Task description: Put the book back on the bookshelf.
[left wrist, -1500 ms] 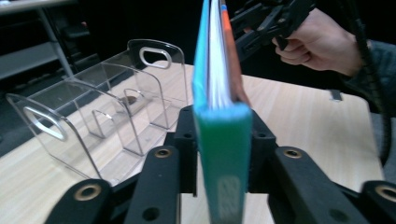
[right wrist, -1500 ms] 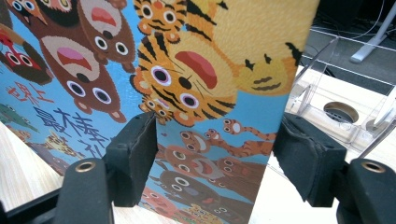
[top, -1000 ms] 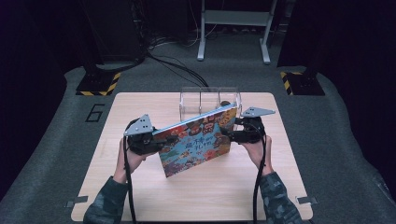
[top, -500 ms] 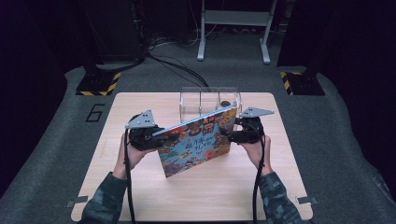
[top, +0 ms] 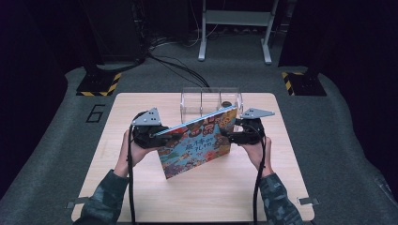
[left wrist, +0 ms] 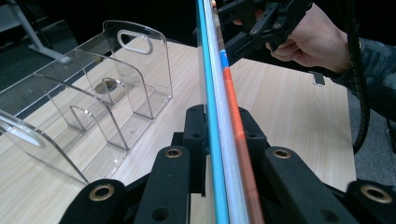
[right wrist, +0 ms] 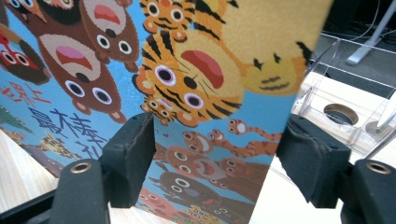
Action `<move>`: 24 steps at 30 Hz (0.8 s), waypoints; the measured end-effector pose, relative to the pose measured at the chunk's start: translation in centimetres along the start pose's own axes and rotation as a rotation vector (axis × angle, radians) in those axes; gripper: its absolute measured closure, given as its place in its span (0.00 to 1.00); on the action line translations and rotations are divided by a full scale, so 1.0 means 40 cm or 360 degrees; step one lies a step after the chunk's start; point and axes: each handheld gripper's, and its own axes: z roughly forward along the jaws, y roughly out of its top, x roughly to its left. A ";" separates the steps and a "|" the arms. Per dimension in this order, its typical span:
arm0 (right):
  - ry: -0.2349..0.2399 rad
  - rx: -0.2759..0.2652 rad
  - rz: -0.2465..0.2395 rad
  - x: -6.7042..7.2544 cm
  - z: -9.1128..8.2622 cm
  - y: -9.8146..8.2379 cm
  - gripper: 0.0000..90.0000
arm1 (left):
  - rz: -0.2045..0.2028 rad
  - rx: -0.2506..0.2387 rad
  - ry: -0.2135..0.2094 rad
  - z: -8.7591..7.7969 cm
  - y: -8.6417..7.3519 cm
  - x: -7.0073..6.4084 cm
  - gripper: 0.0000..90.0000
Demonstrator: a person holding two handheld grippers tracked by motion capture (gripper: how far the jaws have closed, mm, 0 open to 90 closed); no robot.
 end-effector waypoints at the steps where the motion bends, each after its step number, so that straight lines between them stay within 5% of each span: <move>1: 0.0022 -0.0009 0.0022 -0.003 -0.002 -0.003 0.31 | 0.0005 0.0017 0.0004 -0.001 0.002 0.000 0.88; 7: -0.0069 -0.0006 0.0092 -0.040 -0.024 -0.077 0.16 | -0.0009 0.0038 0.0000 0.000 0.008 0.004 0.89; 13: -0.0326 0.0158 0.0285 -0.137 -0.040 -0.247 0.10 | 0.0001 0.0028 -0.0025 0.002 0.006 0.009 0.88; 16: -0.0456 0.0210 0.0381 -0.179 -0.044 -0.324 0.10 | 0.0021 0.0090 -0.0025 0.003 0.017 0.002 0.88; 21: -0.0516 0.0216 0.0469 -0.220 -0.046 -0.376 0.10 | 0.0011 0.0203 -0.0015 0.006 0.039 -0.004 0.88; 24: -0.0554 0.0226 0.0439 -0.228 -0.044 -0.389 0.10 | 0.0014 0.0194 -0.0025 0.006 0.037 -0.003 0.90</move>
